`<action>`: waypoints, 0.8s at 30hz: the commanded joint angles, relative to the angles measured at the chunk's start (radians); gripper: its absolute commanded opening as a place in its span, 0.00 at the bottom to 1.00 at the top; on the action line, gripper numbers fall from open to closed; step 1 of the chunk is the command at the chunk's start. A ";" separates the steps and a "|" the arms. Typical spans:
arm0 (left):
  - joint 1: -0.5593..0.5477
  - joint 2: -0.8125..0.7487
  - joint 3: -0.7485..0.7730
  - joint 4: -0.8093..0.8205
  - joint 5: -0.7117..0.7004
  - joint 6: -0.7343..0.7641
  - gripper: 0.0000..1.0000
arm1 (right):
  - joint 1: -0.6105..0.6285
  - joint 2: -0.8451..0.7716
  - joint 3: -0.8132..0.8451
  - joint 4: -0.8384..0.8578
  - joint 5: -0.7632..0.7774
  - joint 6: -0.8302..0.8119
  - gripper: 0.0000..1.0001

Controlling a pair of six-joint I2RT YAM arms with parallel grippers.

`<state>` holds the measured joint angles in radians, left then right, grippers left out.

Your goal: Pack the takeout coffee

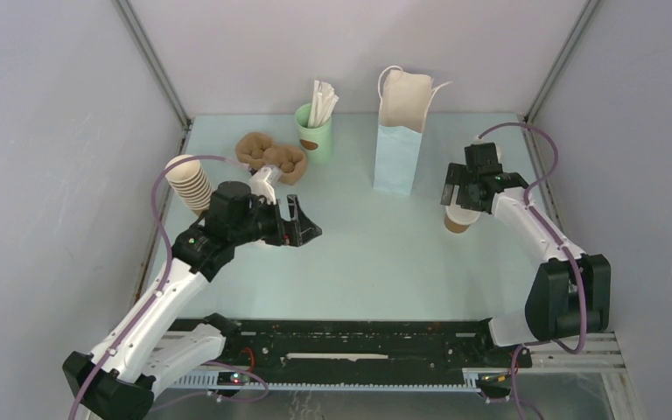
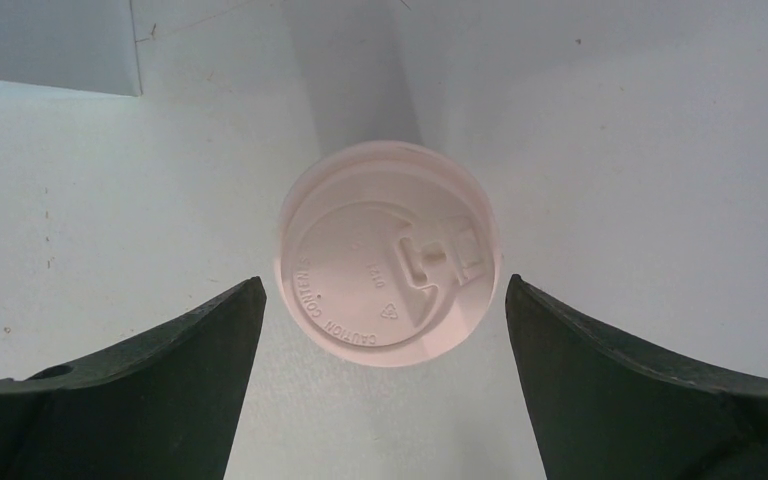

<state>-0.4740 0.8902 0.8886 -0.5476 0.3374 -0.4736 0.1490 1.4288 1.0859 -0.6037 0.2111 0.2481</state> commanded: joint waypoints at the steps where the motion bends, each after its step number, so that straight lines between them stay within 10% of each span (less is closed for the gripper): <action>1: -0.003 -0.005 0.019 0.030 -0.020 -0.012 0.96 | 0.019 -0.038 0.062 -0.056 0.048 -0.018 1.00; 15: 0.011 -0.013 0.042 -0.018 -0.139 -0.057 0.98 | 0.535 -0.284 0.028 -0.223 0.070 0.087 0.99; 24: 0.011 -0.098 -0.005 0.022 -0.196 -0.207 0.99 | 0.616 -0.420 -0.068 -0.216 0.013 0.086 1.00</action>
<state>-0.4686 0.8368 0.8875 -0.5579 0.1932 -0.5999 0.7296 1.0977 1.0515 -0.8108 0.2420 0.3164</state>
